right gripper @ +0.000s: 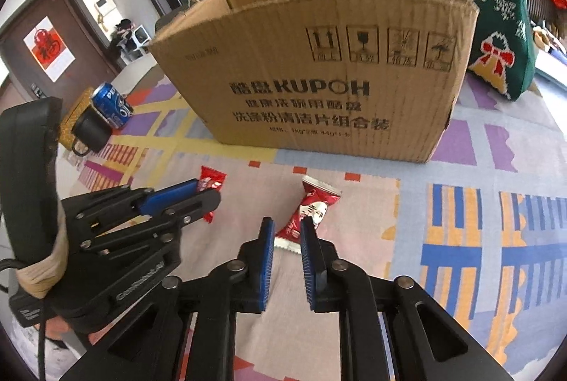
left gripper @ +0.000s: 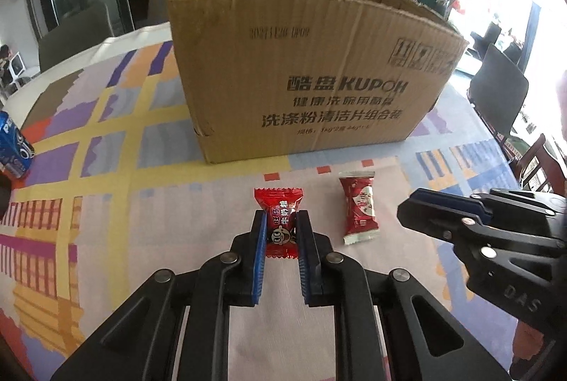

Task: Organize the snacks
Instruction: 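Carry both candies into the cardboard box and open both tools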

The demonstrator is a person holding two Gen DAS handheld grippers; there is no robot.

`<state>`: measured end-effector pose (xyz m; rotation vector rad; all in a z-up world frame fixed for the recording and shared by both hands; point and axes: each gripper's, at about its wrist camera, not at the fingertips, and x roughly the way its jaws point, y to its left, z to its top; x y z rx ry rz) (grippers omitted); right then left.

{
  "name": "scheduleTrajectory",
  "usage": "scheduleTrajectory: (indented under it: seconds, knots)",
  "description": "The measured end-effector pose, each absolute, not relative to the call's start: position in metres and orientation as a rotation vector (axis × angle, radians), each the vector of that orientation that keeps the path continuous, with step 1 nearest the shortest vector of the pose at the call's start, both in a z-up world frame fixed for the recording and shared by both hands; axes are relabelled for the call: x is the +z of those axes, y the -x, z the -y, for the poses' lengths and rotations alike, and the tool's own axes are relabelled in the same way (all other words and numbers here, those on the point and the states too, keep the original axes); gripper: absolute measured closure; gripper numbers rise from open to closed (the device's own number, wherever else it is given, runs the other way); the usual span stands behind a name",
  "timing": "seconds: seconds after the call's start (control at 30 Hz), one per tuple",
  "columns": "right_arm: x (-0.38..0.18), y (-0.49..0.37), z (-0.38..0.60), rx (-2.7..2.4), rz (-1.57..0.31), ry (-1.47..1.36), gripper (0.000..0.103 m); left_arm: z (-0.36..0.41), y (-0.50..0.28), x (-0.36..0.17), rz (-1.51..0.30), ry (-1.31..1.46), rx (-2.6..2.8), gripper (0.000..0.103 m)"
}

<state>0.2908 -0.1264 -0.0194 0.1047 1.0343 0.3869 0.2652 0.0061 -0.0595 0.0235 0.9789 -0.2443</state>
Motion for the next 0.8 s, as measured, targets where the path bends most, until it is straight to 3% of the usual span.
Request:
scheduleTrajectory:
  seconds: [0.13,0.27,0.73,0.8]
  knots:
    - [-0.022,-0.292,0.129,0.381,-1.039,-0.113,0.089,-0.008,-0.261,-0.059,-0.973,-0.035,-0.228,0.086]
    - [-0.032,-0.298,0.131,0.369,-1.071,-0.161,0.062,-0.011,-0.256,-0.062,-0.97,-0.054,-0.215,0.086]
    - [-0.061,-0.324,0.112,0.282,-1.108,-0.11,0.063,-0.023,-0.275,-0.082,-0.994,0.013,-0.181,0.086]
    - [-0.062,-0.326,0.109,0.271,-1.106,-0.092,0.068,-0.023,-0.277,-0.083,-0.999,0.022,-0.18,0.086]
